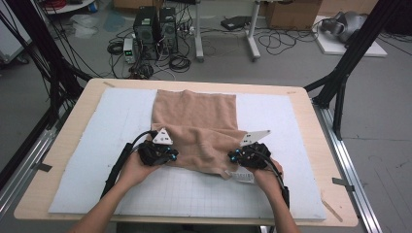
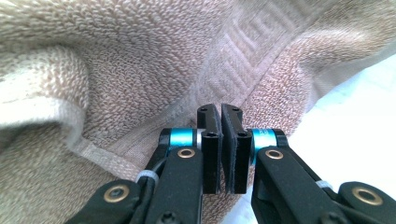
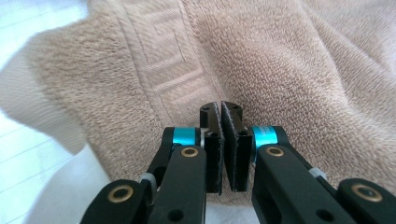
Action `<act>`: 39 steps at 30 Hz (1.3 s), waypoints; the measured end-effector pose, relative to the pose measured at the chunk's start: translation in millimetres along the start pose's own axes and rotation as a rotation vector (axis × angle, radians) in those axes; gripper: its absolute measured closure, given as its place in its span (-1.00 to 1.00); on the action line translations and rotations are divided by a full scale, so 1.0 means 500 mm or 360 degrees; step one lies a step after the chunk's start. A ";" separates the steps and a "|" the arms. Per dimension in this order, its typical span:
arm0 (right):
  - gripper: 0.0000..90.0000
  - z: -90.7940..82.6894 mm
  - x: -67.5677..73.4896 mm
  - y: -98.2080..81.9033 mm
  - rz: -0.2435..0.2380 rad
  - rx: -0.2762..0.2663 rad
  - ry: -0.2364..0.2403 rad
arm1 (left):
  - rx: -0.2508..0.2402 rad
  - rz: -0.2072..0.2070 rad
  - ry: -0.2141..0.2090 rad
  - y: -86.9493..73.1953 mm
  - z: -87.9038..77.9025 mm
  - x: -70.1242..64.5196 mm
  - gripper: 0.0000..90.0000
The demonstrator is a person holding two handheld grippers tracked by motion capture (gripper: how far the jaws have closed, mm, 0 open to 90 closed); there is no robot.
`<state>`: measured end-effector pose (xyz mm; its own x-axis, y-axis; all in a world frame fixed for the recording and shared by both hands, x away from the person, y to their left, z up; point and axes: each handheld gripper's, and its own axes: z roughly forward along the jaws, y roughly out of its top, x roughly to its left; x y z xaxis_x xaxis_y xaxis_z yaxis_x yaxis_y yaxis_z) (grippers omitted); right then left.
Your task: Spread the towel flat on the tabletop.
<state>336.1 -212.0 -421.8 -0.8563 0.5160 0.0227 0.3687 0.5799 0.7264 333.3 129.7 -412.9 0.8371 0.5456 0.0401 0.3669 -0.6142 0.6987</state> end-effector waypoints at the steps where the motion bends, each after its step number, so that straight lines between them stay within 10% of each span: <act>1: 0.94 -0.005 0.002 0.000 -0.0009 -0.0006 0.0006 | -0.0004 0.0004 0.0003 0.000 -0.007 -0.003 0.92; 35: 0.93 -0.154 0.123 0.063 -0.0330 -0.0144 0.0190 | -0.0248 0.0123 -0.0095 -0.069 -0.227 -0.111 0.92; 39: 0.71 -0.139 0.113 0.059 -0.0291 -0.0069 0.0165 | -0.0260 0.0074 -0.0099 -0.075 -0.218 -0.102 0.57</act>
<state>273.6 -209.4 -351.5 -0.9411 0.3354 -0.0433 0.1895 0.6290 0.7539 232.5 187.0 -362.9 0.8769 0.4795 0.0342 0.2607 -0.5342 0.8041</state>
